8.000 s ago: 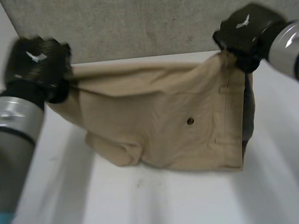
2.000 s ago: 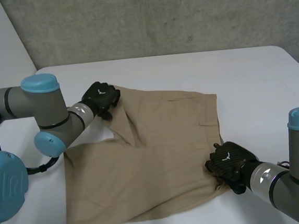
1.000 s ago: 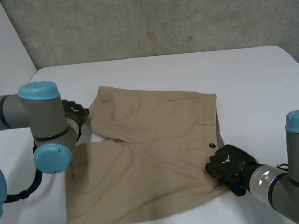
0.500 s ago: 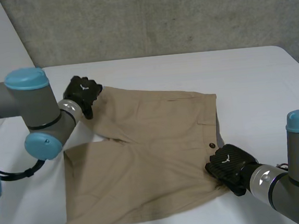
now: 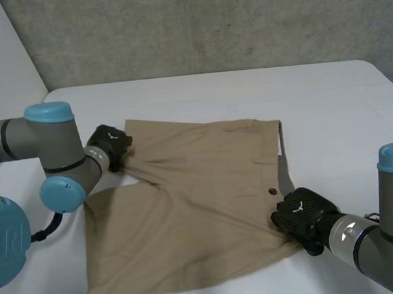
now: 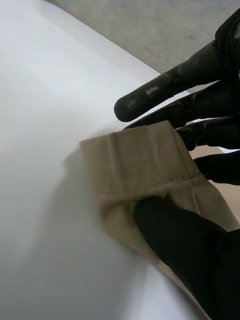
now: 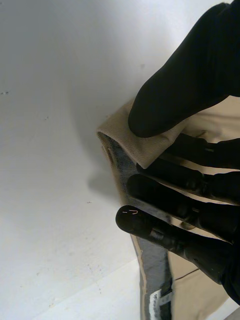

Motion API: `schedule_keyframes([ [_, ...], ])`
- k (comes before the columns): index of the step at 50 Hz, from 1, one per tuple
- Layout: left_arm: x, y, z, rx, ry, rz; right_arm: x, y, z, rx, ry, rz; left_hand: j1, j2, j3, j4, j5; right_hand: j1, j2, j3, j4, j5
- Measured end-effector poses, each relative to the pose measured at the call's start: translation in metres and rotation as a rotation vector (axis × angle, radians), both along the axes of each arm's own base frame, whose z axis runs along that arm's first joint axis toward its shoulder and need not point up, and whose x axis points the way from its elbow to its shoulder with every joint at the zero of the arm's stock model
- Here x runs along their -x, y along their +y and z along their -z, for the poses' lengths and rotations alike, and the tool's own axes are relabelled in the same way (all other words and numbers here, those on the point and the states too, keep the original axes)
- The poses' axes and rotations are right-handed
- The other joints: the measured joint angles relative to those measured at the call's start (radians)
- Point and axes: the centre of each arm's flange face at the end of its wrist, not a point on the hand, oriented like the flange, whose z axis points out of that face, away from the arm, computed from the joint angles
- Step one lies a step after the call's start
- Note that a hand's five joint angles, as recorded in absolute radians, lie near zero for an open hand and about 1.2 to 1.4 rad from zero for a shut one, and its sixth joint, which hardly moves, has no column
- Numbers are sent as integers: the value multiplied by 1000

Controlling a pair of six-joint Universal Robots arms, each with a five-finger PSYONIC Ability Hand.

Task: Fold the shorts.

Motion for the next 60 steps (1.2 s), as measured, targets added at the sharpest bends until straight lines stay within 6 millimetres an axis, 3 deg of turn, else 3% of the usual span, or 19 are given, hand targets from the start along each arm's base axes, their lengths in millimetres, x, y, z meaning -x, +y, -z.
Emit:
schedule_keyframes([
  [7, -10, 7, -2, 24, -73, -160, 0, 0, 0, -1, 1, -1, 0, 3, 1, 1, 0, 0, 0, 0, 0, 0],
  [17, -5, 21, -9, 86, -67, -190, 0, 1, 0, -3, 1, -2, -30, -50, -32, -51, -20, 0, 0, 0, 0, 0],
  [19, -4, 22, -9, 97, -64, -192, 0, 1, 0, -3, 1, -2, -447, -435, -427, -450, -399, 0, 0, 0, 0, 0],
  [22, -3, 23, -10, 112, -58, -193, 0, 1, 0, -3, 1, -2, -593, -640, -636, -655, -598, 0, 0, 0, 0, 0],
  [28, -3, 30, -28, 139, -20, -200, 0, 0, 0, 3, -4, 1, -651, -709, -706, -731, -674, 0, 0, 0, 0, 0],
  [31, -6, 41, -49, 148, 35, -210, 0, -2, -1, 14, -17, 12, -651, -709, -706, -731, -674, 0, 0, 0, 0, 0],
  [37, -11, 75, -79, 122, 168, -221, -1, -8, -2, 20, -75, 59, -651, -709, -706, -731, -674, 0, 0, 0, 0, 0],
  [43, -15, 140, -95, 24, 286, -199, -2, -18, -5, 22, -183, 137, -651, -709, -706, -731, -674, 0, 0, 0, 0, 0],
  [47, -26, 181, -92, -72, 273, -196, -1, -24, -7, 22, -227, 176, -651, -709, -706, -731, -674, 0, 0, 0, 0, 0],
  [52, -39, 218, -81, -166, 220, -192, 0, -28, -8, 16, -259, 203, -651, -709, -706, -731, -674, 0, 0, 0, 0, 0],
  [60, -51, 255, -58, -262, 137, -176, 0, -33, -9, 28, -294, 226, -651, -715, -706, -732, -678, 0, 0, 0, 0, 0],
])
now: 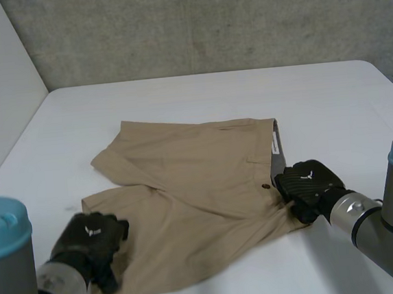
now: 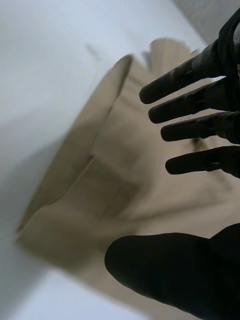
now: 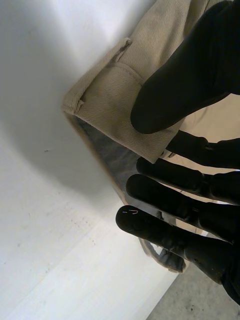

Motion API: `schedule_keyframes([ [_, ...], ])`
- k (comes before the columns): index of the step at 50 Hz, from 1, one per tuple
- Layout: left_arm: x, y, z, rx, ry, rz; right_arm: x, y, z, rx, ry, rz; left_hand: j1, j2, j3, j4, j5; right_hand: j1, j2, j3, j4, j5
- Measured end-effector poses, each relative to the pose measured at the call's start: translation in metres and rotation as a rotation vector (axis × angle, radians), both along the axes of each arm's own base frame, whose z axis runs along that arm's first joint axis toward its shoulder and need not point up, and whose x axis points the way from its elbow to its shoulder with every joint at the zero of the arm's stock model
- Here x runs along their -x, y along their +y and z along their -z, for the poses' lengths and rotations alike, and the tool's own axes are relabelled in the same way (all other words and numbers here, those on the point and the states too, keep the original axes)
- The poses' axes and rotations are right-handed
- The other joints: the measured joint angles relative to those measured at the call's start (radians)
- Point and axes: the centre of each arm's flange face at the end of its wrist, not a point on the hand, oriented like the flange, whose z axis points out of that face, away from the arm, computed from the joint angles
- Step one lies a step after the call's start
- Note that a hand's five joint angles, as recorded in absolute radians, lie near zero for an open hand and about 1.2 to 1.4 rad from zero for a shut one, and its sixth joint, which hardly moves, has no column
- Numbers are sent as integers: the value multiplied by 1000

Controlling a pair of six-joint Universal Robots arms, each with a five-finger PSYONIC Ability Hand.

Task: Fold the shorts.

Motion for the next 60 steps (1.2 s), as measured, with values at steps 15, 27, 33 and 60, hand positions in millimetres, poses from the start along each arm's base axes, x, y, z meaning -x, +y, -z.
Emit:
schedule_keyframes([
  [15, -6, 18, 31, -97, -58, 21, 0, 0, 1, 3, -4, 5, 15, 9, -2, 12, 19, 0, 0, 0, 0, 0],
  [27, -3, 8, 25, 34, -59, -20, 3, 9, -19, 13, 56, -33, 669, 721, 705, 729, 697, 0, 0, 0, 0, 0],
  [33, -4, 22, 19, 28, -122, 32, 16, 35, -48, -31, 234, -129, 669, 721, 707, 732, 697, 0, 0, 0, 0, 0],
  [60, 55, -100, -22, 422, -45, 16, 20, -21, -57, 76, 246, -56, 669, 725, 713, 733, 697, 0, 0, 0, 0, 1],
])
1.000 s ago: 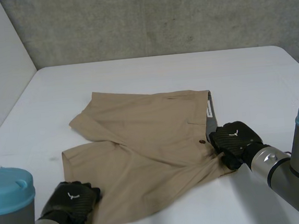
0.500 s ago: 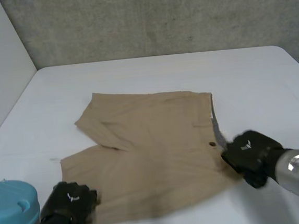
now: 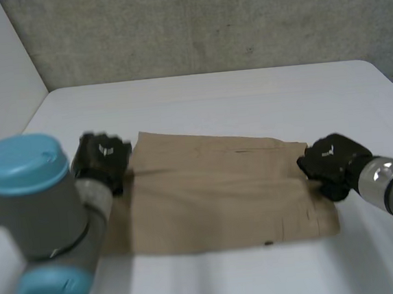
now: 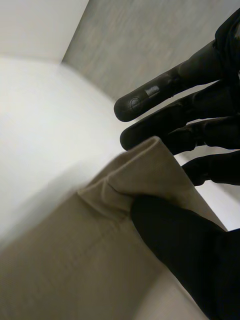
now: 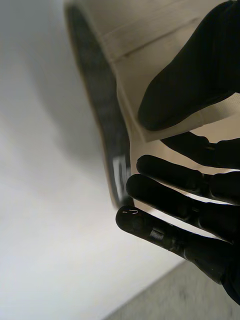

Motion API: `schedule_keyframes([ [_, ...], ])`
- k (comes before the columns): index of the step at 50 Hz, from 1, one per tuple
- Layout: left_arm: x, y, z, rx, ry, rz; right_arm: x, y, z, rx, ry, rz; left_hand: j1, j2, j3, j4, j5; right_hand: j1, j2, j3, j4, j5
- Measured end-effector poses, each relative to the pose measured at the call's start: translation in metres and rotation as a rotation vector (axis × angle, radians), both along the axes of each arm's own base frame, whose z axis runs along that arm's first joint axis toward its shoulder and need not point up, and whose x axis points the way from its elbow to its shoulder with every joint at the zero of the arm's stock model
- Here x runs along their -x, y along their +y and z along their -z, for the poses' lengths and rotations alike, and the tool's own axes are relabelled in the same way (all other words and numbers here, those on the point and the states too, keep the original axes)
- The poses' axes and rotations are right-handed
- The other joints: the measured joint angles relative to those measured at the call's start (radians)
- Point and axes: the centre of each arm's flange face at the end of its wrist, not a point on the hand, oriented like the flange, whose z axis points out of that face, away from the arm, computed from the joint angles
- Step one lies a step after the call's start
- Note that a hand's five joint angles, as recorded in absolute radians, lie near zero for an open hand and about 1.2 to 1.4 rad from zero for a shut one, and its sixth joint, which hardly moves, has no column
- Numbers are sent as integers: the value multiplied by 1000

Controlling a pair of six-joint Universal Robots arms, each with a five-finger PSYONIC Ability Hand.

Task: Fold the shorts.

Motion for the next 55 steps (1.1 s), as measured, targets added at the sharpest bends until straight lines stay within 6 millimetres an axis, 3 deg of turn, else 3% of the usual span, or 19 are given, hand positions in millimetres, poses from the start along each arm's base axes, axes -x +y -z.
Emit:
schedule_keyframes([
  [3, 11, -30, 3, 86, -11, -8, -3, -15, 1, 46, -9, 27, 0, 0, 0, 0, 0, 0, 0, 0, 0, 0],
  [5, 24, -61, 10, 174, -42, -11, -6, -31, 4, 98, -15, 54, 0, 0, 0, 0, 0, 0, 0, 0, 0, -1],
  [8, 33, -79, 16, 219, -65, -11, -10, -44, 7, 139, -21, 71, 0, 0, 0, 0, 0, 1, 0, 0, 0, 1],
  [9, 43, -97, 24, 259, -87, -10, -15, -57, 10, 183, -27, 87, 0, 0, 0, 0, 0, 11, 0, 0, 0, 1],
  [13, 60, -122, 44, 299, -107, 0, -26, -82, 19, 264, -36, 116, 0, 0, 0, 0, 0, 12, 0, 0, 0, 2],
  [18, 74, -138, 62, 318, -98, 39, -38, -106, 29, 327, -45, 137, 0, 1, 3, 0, 0, 12, 0, 0, 0, 1],
  [24, 83, -144, 71, 335, -73, 91, -46, -125, 35, 363, -69, 160, 0, 1, 3, 0, 0, -10, -28, -28, -23, -21],
  [26, 84, -144, 72, 337, -69, 100, -47, -129, 32, 366, -98, 174, 0, 1, 3, 0, 0, -204, -245, -243, -249, -230],
  [27, 85, -143, 73, 336, -68, 103, -48, -131, 30, 364, -118, 181, 0, 1, 3, 0, 0, -204, -245, -243, -249, -230],
  [28, 85, -142, 73, 335, -67, 107, -48, -133, 25, 358, -160, 196, 0, 0, 2, -2, 0, -439, -547, -535, -545, -532],
  [30, 86, -141, 74, 332, -68, 109, -48, -135, 21, 342, -202, 209, 0, -1, 2, -2, 0, -482, -593, -592, -602, -592],
  [36, 83, -135, 78, 310, -81, 109, -46, -134, 3, 122, -456, 240, -35, -105, -101, -104, -48, -652, -794, -800, -815, -802],
  [37, 82, -134, 77, 310, -83, 107, -48, -133, 4, 50, -502, 238, -174, -222, -215, -223, -176, -683, -820, -831, -851, -837],
  [38, 82, -134, 77, 310, -83, 107, -48, -133, 4, 50, -502, 238, -174, -222, -215, -223, -176, -683, -820, -831, -851, -837],
  [41, 80, -133, 77, 306, -87, 102, -51, -132, 12, -106, -581, 237, -558, -574, -563, -578, -531, -717, -861, -877, -884, -881],
  [45, 78, -132, 77, 297, -95, 88, -55, -136, 26, -194, -609, 240, -745, -793, -779, -799, -755, -717, -861, -878, -884, -883],
  [55, 61, -119, 63, 262, -102, 19, -59, -150, 57, -238, -582, 258, -807, -881, -876, -886, -856, -605, -740, -733, -748, -742],
])
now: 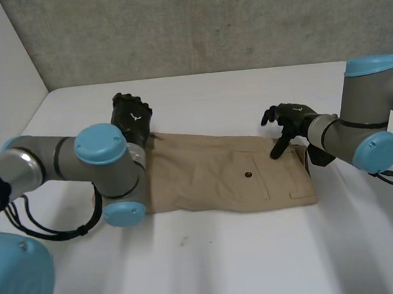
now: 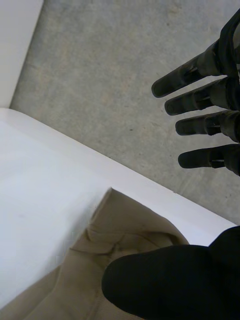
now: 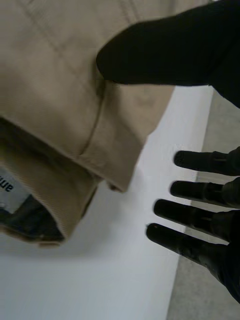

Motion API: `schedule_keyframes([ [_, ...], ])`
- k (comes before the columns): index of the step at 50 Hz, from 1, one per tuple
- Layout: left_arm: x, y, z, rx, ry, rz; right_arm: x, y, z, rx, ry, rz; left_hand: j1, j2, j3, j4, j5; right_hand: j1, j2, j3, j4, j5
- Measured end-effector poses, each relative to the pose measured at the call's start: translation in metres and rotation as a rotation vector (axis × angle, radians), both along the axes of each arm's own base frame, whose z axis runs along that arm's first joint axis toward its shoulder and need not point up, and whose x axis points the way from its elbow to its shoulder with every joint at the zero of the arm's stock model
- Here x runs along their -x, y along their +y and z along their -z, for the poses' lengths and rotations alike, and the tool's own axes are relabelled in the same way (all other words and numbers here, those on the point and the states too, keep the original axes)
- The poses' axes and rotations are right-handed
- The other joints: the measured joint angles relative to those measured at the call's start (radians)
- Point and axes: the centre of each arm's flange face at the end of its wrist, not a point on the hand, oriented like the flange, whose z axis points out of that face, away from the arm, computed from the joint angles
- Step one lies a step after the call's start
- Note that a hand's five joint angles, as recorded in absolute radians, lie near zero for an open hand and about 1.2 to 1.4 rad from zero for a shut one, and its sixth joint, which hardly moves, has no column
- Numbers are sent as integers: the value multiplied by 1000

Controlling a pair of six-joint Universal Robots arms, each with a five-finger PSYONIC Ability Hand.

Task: Fold the shorts.

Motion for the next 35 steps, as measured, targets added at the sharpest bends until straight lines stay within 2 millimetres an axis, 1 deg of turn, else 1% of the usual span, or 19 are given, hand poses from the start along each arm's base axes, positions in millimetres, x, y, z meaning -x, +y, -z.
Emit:
schedule_keyframes([
  [3, -5, 5, -6, -8, 8, -6, -1, -2, 6, -8, 7, 0, 0, 0, 0, 0, 0, 59, 66, 65, 67, 59],
  [4, -8, 8, -10, -13, 16, -8, -1, -3, 8, -11, 10, 0, 0, 0, 0, 0, 0, 211, 253, 246, 246, 227],
  [6, -10, 12, -13, -19, 26, -9, -1, -4, 9, -12, 11, -1, 0, 0, 0, 0, 0, 322, 390, 382, 382, 349],
  [7, -11, 13, -16, -22, 35, -9, -1, -4, 9, -11, 12, -2, 0, 0, 0, 0, 0, 322, 390, 382, 382, 349],
  [8, -13, 15, -18, -25, 43, -9, -1, -4, 9, -11, 13, -2, 0, 0, 0, 0, 0, 497, 624, 613, 618, 574],
  [9, -13, 16, -18, -26, 47, -9, -1, -4, 9, -11, 14, -3, 0, 0, 0, 0, 0, 497, 624, 613, 618, 574],
  [10, -14, 18, -21, -31, 58, -9, -1, -4, 8, -9, 15, -4, 0, 0, 0, 0, 0, 546, 715, 693, 710, 666],
  [13, -17, 22, -24, -37, 75, -9, -1, -4, 6, -3, 20, -7, 0, 0, 0, 0, 0, 554, 738, 711, 744, 692],
  [16, -20, 28, -29, -46, 91, -10, 2, -2, -1, 12, 33, -7, 0, 0, 0, 0, 0, 554, 738, 711, 746, 692],
  [18, -23, 33, -33, -50, 96, -11, 7, -2, -8, 25, 47, 5, 0, 0, 0, 0, 0, 554, 738, 721, 746, 703],
  [20, -24, 33, -33, -51, 96, -11, 8, -2, -9, 27, 49, 8, 0, 0, 0, 0, 0, 554, 738, 721, 746, 703],
  [21, -27, 38, -36, -54, 97, -12, 16, -2, -16, 44, 69, 31, 0, 0, 0, 0, 0, 554, 738, 725, 746, 704],
  [26, -33, 46, -43, -56, 96, -17, 31, -1, -27, 91, 123, 82, 0, 0, 0, 0, 0, 558, 738, 732, 746, 704],
  [30, -37, 49, -47, -55, 97, -22, 40, 1, -31, 116, 159, 107, 0, 0, 0, 0, 0, 561, 738, 733, 746, 704],
  [34, -41, 51, -50, -63, 108, -29, 44, 3, -29, 117, 177, 109, -5, -12, -8, -11, -7, 560, 738, 733, 747, 704],
  [35, -41, 51, -50, -65, 110, -30, 44, 3, -28, 116, 177, 109, -5, -12, -8, -11, -7, 469, 576, 573, 594, 582],
])
